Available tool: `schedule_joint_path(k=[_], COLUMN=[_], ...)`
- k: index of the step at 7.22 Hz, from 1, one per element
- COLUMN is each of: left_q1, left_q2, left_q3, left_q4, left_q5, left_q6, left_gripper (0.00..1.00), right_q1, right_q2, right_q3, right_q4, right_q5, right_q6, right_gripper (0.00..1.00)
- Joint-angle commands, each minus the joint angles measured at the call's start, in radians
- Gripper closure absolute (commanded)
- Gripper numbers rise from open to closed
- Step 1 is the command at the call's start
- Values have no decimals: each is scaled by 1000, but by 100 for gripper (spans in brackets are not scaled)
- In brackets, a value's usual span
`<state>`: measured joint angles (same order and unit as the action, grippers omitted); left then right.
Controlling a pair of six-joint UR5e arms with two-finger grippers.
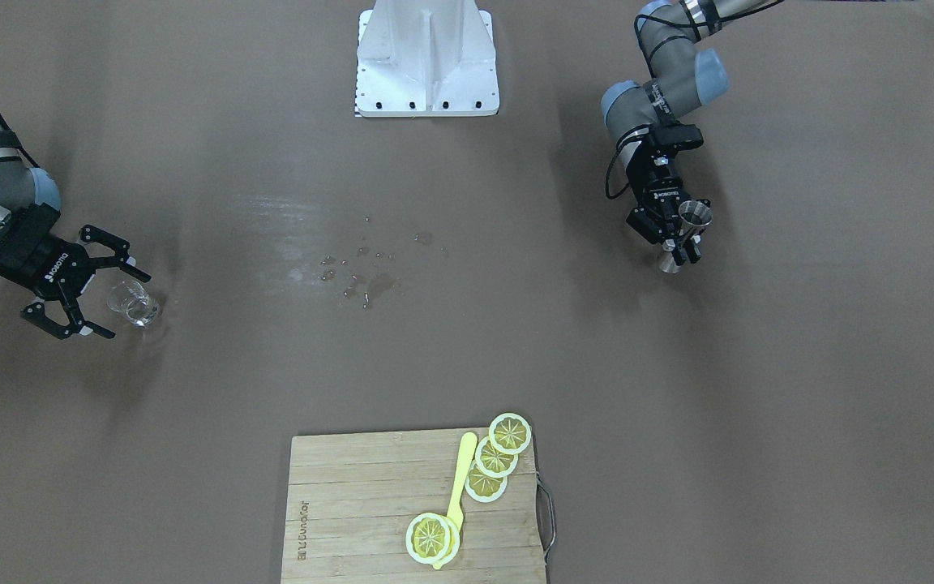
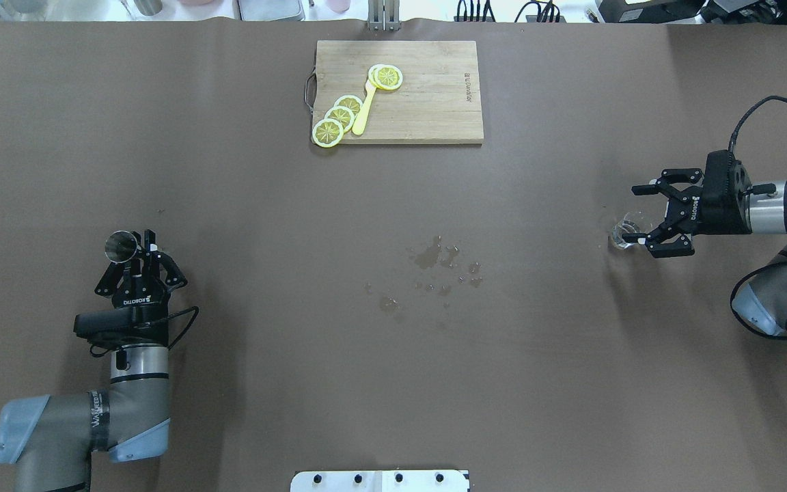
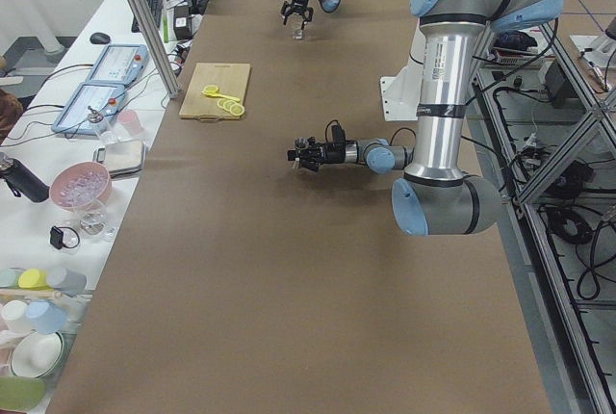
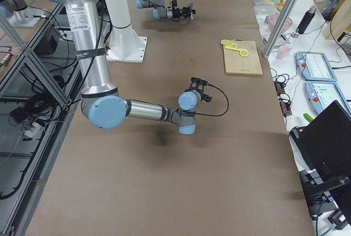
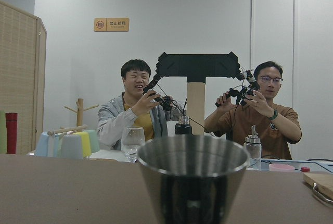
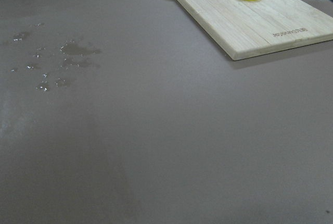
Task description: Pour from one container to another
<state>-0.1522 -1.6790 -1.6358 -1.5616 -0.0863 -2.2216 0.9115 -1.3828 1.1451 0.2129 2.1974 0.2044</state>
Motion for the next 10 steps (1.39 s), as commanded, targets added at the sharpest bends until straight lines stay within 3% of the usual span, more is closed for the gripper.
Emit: schedule_joint_path(k=[1, 2, 3, 4, 8, 9, 10], left_q1=[14, 14, 19, 23, 42, 43, 43], left_q2=[1, 1, 5, 11, 25, 28, 44], left_q3=[-6, -7, -7, -7, -7, -9, -27], left_q4=[5, 5, 5, 6, 6, 6, 8], left_q5=[-21, -21, -21, -20, -18, -7, -6], left_q6=[3, 3, 3, 5, 5, 3, 5], left_gripper=[81, 73, 71, 54, 39, 2, 1], right_q1=[9, 32, 41, 65, 108, 133, 159], right_q2=[-1, -1, 4, 20, 67, 86, 117], right_q3=[22, 22, 25, 25, 25, 25, 25], right_q4=[-1, -10, -33, -62, -315, -405, -476], right_q5=[10, 21, 19, 16, -4, -4, 1], right_q6=[36, 36, 36, 33, 4, 3, 4], right_gripper=[1, 1, 1, 1, 0, 0, 0])
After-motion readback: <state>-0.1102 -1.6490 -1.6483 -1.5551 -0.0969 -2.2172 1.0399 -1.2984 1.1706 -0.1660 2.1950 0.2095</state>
